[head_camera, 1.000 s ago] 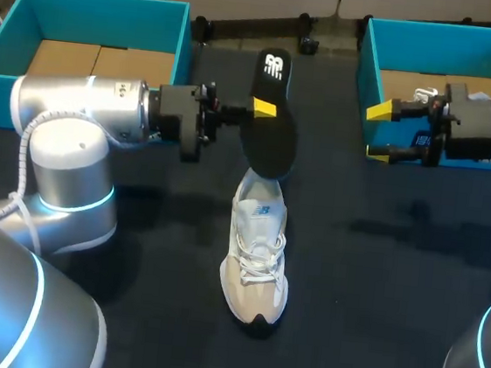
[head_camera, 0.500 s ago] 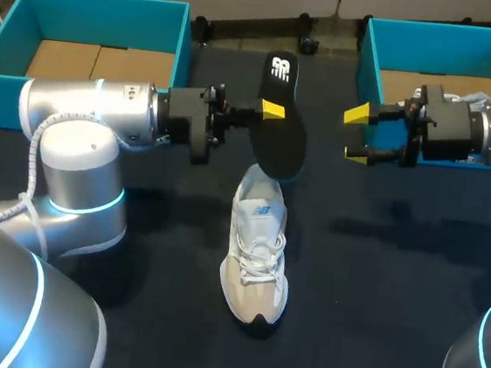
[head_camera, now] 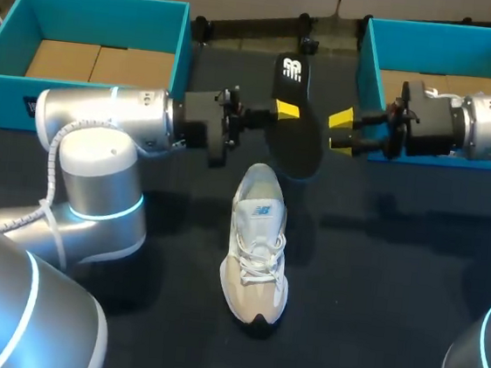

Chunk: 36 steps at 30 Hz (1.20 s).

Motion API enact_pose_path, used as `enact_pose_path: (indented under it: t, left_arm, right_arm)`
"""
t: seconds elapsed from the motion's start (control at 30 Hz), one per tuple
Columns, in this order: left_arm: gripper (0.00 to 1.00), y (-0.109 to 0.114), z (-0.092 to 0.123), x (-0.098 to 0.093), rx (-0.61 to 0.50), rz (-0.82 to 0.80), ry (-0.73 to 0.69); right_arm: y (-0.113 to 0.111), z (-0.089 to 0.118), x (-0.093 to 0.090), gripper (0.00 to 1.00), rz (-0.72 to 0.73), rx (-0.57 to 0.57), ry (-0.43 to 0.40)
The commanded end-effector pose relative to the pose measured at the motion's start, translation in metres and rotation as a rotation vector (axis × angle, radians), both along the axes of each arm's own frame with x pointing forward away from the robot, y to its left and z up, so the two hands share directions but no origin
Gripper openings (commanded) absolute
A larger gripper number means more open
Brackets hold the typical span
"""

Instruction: Take the shoe out of the shoebox, open the shoe tongue, remove and reinsert the insole, then place the shoe into the shoebox

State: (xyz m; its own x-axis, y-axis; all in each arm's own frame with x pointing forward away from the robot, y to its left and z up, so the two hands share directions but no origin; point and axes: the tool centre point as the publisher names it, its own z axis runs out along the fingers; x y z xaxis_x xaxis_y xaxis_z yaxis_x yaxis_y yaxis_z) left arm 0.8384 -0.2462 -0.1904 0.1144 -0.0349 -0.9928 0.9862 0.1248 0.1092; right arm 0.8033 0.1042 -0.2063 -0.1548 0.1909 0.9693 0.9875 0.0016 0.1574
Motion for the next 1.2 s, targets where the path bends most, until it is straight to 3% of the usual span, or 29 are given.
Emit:
enact_pose_path:
  t: [0.03,0.43,0.83,0.87,0.9,0.93,0.97,1.2]
  left_arm:
    - [0.00,-0.013,-0.002,0.002,-0.005,0.007,-0.006]
    - [0.00,-0.027,-0.005,0.010,0.005,0.014,-0.028]
    - [0.00,-0.011,-0.011,0.002,0.038,0.002,-0.025]
    - [0.00,-0.010,-0.011,0.002,0.038,0.003,-0.021]
    - [0.00,-0.009,-0.012,0.002,0.038,0.003,-0.019]
    - [0.00,-0.008,-0.013,0.002,0.041,0.005,-0.018]
    - [0.00,-0.008,-0.013,0.002,0.043,0.006,-0.016]
    - [0.00,-0.006,-0.017,0.003,0.046,0.015,-0.002]
  right_arm:
    - [0.005,-0.003,0.003,0.47,0.009,0.007,-0.001]
    - [0.008,-0.003,0.003,0.42,0.022,0.018,-0.010]
    - [-0.017,0.005,0.003,0.49,-0.001,-0.023,-0.010]
    - [-0.017,0.006,0.003,0.55,-0.001,-0.024,-0.010]
    - [-0.018,0.007,0.004,0.72,-0.001,-0.025,-0.011]
    - [-0.018,0.008,0.004,0.80,-0.001,-0.026,-0.011]
    - [-0.017,0.009,0.004,1.00,0.001,-0.026,-0.013]
    - [-0.012,0.008,0.001,1.00,0.005,-0.015,-0.014]
